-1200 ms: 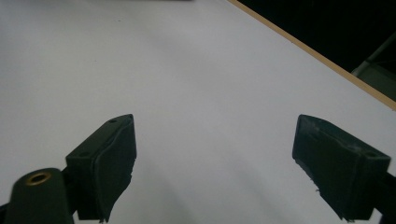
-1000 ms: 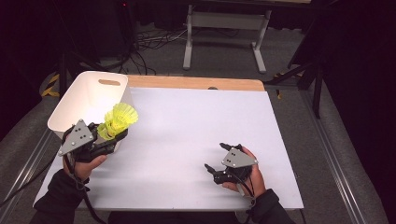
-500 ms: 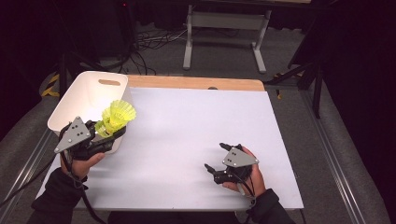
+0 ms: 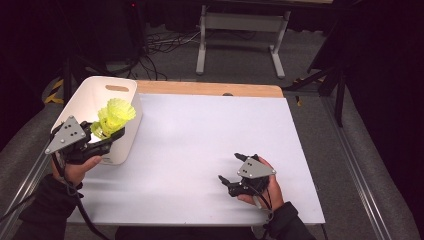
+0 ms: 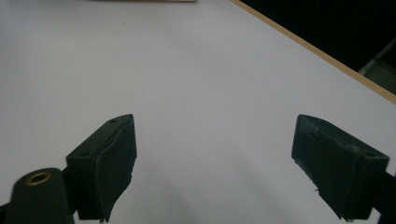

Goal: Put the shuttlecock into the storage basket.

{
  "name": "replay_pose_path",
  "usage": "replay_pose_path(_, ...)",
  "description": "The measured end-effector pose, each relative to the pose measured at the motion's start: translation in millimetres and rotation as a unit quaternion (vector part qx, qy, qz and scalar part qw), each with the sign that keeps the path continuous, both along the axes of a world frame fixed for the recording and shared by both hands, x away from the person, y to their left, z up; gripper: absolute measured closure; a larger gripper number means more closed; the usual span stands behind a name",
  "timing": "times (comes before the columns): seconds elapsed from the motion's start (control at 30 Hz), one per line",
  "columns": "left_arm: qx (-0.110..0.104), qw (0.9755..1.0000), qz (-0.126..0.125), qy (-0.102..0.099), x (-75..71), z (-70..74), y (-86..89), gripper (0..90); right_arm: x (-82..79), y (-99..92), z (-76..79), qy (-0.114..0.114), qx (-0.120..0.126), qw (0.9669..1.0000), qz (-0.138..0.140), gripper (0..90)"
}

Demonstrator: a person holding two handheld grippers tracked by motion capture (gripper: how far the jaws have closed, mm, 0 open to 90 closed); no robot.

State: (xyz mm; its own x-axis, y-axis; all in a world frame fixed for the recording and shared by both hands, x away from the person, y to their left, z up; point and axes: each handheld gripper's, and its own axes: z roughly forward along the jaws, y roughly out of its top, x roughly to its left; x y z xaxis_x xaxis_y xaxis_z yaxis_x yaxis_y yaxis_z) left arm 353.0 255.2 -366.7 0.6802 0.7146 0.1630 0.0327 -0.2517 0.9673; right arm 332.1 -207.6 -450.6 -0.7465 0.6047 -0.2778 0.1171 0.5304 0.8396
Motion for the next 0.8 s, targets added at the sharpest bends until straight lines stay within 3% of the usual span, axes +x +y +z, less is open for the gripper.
replay_pose_path(0.43,0.01,0.9996,0.021,0.015,19.8,14.7,10.3,52.5,1.3,0.5,-0.8,0.003,-0.002,1.0,0.0,14.6)
replay_pose_path(0.53,0.016,0.9993,0.026,0.021,28.6,15.9,12.4,52.4,1.6,0.7,-1.3,0.004,-0.004,1.0,0.0,14.6)
replay_pose_path(0.73,0.003,0.999,0.03,0.032,43.3,19.1,17.6,52.8,1.9,0.9,-2.7,0.007,-0.007,1.0,-0.001,14.6)
replay_pose_path(0.8,0.007,0.9986,0.036,0.039,52.6,20.1,18.9,52.9,1.8,1.5,-3.0,0.008,-0.008,0.9999,0.001,14.7)
